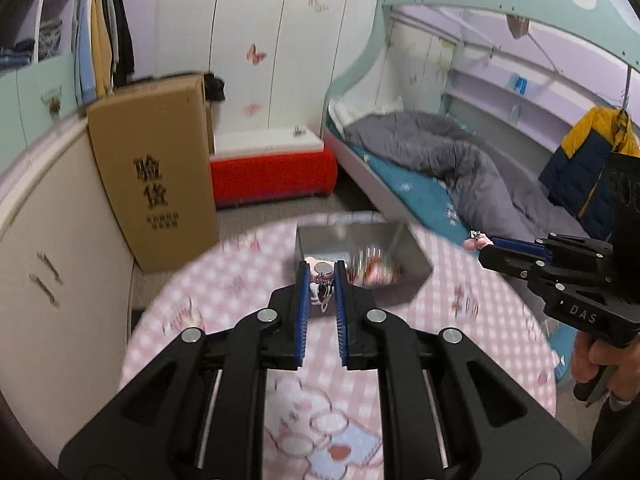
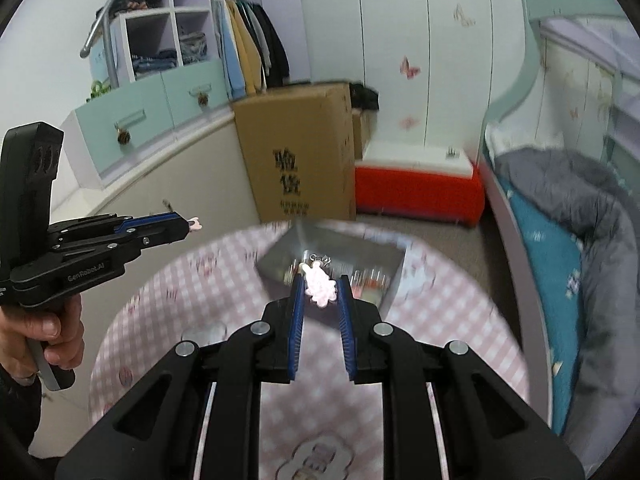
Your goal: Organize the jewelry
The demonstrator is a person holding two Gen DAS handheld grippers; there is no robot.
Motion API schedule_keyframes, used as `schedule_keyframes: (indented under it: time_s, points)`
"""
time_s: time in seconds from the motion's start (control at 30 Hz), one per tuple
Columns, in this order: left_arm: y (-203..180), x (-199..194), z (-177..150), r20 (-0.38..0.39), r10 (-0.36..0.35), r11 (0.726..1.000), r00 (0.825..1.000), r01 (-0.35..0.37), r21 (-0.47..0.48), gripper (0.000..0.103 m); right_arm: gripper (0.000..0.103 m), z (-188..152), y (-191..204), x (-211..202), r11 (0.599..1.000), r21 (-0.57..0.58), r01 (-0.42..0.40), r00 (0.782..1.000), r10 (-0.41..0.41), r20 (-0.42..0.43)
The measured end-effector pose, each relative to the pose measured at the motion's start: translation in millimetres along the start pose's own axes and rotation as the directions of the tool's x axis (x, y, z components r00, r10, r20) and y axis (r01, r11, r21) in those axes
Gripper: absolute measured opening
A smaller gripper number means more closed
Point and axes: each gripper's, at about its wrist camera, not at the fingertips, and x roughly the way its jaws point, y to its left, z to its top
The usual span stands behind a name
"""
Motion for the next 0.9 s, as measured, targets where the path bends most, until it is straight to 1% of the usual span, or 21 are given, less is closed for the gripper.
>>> schedule_keyframes:
  time_s: [0.13,0.2,0.3,0.4,0.47,0.6,0.73,0.8,0.83,0.87,0.9]
  points:
    - [-5.6,3.4,31.3,0.041,-0.018,1.000,0.999,0.017,0.006,0.012,0.015,29.8,-3.1,-0.9,1.000,-0.015,0.003,0.999,-0.002,0.035]
    - [-8.7,11.3,44.1,0.038,-0.038,0.999,0.999,0.038,-0.002,0.012,0.015,44.2,-7.2,7.1,1.000,-0.007,0.001,1.000,-0.001,0.025]
    - [-12.3,30.8,61.5,0.022,-0.059,0.998,0.998,0.059,-0.013,0.012,0.015,54.9,-13.6,21.5,1.000,0.016,-0.007,1.000,0.007,0.003]
    - [-13.0,49.8,68.7,-0.010,-0.064,0.998,0.998,0.064,-0.019,0.012,0.015,61.2,-24.0,41.6,0.998,0.058,-0.012,0.999,0.014,-0.039]
    - [-14.6,67.9,70.3,-0.045,-0.074,0.997,0.996,0.073,-0.026,0.012,0.015,62.1,-29.2,51.6,0.996,0.082,-0.018,0.998,0.023,-0.063]
    - [-17.6,92.7,68.9,-0.086,-0.082,0.996,0.993,0.079,-0.028,0.012,0.015,57.4,-38.2,77.1,0.993,0.118,-0.018,0.992,0.032,-0.123]
    - [-20.8,103.3,67.9,-0.099,-0.083,0.996,0.992,0.082,-0.018,0.012,0.015,52.1,-45.4,93.4,0.989,0.147,-0.017,0.987,0.041,-0.157]
    - [-21.2,107.3,68.3,-0.101,-0.068,0.998,0.993,0.068,-0.004,0.013,0.015,49.9,-49.7,98.1,0.985,0.172,-0.016,0.986,0.044,-0.158]
    - [-22.0,109.6,68.8,-0.106,-0.059,0.998,0.993,0.060,0.002,0.014,0.023,49.2,-52.5,99.7,0.983,0.186,-0.010,0.986,0.040,-0.159]
    - [-22.3,111.5,69.6,-0.110,-0.046,0.999,0.993,0.046,0.005,0.020,0.047,49.0,-55.0,101.3,0.979,0.202,-0.004,0.986,0.037,-0.160]
    - [-21.2,111.5,69.8,-0.112,-0.036,0.999,0.993,0.036,0.003,0.045,0.059,47.4,-60.0,101.3,0.973,0.231,0.025,0.987,0.012,-0.157]
